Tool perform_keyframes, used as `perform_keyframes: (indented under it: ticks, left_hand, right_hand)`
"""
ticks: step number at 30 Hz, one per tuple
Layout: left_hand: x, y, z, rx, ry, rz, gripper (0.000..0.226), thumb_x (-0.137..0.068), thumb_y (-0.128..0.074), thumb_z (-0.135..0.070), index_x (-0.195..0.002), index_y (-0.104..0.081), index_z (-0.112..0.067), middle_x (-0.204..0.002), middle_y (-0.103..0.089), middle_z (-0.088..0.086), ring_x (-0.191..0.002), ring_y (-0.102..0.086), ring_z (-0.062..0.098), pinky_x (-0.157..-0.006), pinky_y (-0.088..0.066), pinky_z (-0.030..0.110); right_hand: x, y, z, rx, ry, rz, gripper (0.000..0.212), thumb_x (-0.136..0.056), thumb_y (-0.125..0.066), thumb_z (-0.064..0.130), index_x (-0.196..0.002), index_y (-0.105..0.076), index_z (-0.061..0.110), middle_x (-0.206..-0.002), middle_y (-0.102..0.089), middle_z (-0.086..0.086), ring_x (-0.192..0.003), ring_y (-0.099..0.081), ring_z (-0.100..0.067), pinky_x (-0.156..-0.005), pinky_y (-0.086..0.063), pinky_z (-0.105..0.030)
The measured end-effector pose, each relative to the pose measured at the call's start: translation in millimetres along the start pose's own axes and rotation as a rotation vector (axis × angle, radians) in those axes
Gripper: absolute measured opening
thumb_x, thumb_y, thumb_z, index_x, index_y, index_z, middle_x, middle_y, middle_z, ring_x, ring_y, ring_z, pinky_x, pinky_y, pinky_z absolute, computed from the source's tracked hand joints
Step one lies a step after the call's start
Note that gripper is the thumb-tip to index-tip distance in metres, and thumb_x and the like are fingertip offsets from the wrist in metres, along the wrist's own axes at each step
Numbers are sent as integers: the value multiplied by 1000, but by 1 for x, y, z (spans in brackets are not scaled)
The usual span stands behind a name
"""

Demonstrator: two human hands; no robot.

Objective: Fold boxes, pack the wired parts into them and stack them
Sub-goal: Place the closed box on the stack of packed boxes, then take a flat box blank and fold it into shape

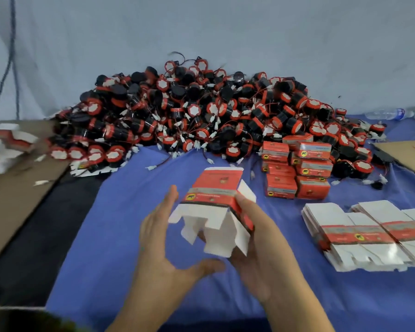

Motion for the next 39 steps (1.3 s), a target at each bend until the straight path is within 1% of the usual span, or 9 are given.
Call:
perform_keyframes:
  ticks: [3, 6, 9, 12, 17, 24, 27, 33, 39]
  left_hand:
    - [-4, 25, 2, 159, -8, 25, 121, -49, -100, -39, -150, -33, -47, -150, -45, -22, -133, -48, 0, -93, -52, 17]
    - [-6, 50, 1, 98, -70, 37, 89, -64, -89, -54, -141, -47, -39, -152, -44, -17, -140, -44, 5, -102, -51, 30]
    - [-5, 75, 2, 48, -92, 70, 66, -74, -82, -56, -131, -56, -35, -146, -54, -11, -141, -44, 13, -107, -47, 43]
    - [-2, 91, 2, -26, -54, 133, 74, -68, -87, -54, -134, -57, -36, -136, -61, -15, -129, -57, 11, -103, -50, 38]
    - [2, 103, -4, -53, -74, 194, 72, -68, -83, -59, -133, -57, -39, -133, -62, -21, -125, -58, 2, -97, -47, 16]
    - [3, 108, -6, -3, -41, 280, 79, -65, -85, -61, -135, -57, -39, -138, -58, -22, -132, -53, 4, -100, -48, 22]
    - [5, 106, -8, 24, -37, 295, 79, -63, -90, -50, -134, -58, -40, -137, -60, -20, -131, -54, 5, -97, -50, 22]
    - [5, 103, -15, 29, -29, 251, 82, -55, -93, -43, -131, -60, -40, -129, -65, -19, -125, -58, 4, -93, -50, 15]
    - [11, 102, -21, 3, 46, 310, 76, -64, -79, -69, -134, -52, -54, -135, -58, -28, -127, -54, -2, -100, -47, 14]
  right_hand:
    - [2, -16, -14, -80, -131, 74, 33, -89, -65, 39, -107, -79, 16, -112, -74, -10, -98, -72, -32, -71, -61, -42]
    - [8, -28, -23, -68, -180, 89, 29, -81, -73, 42, -91, -81, 15, -100, -75, -11, -96, -73, -35, -74, -61, -47]
    - [12, -36, -30, 65, -197, -5, 36, -85, -71, 47, -117, -73, 30, -114, -73, -18, -105, -72, -32, -81, -60, -55]
    - [12, -40, -23, 214, -73, -96, 32, -94, -64, 39, -126, -66, 39, -126, -66, 5, -111, -67, -20, -71, -62, -48]
    - [13, -37, -6, 337, -116, 179, 49, -80, -76, 45, -124, -71, 24, -128, -65, -12, -112, -67, -28, -78, -58, -39]
    - [17, -30, 7, 300, -153, 362, 64, -78, -80, 35, -137, -58, 42, -135, -63, -14, -114, -66, -30, -84, -58, -45]
    - [21, -29, 13, 364, -163, 417, 56, -85, -72, 29, -139, -58, 32, -137, -62, -17, -117, -64, -32, -85, -58, -43]
    - [28, -27, 10, 594, -177, 347, 47, -81, -77, 14, -122, -68, 33, -121, -71, -15, -111, -68, -37, -80, -59, -34]
    - [30, -29, 9, 651, -157, 271, 33, -80, -74, 16, -109, -70, 30, -105, -75, -14, -99, -71, -41, -78, -60, -33]
Point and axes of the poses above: each hand's wrist, its own x-axis away from the middle knuckle, its own y-axis out of the back of the hand, z = x × y, the point moved 1 cm from there along -x, towards the middle knuckle
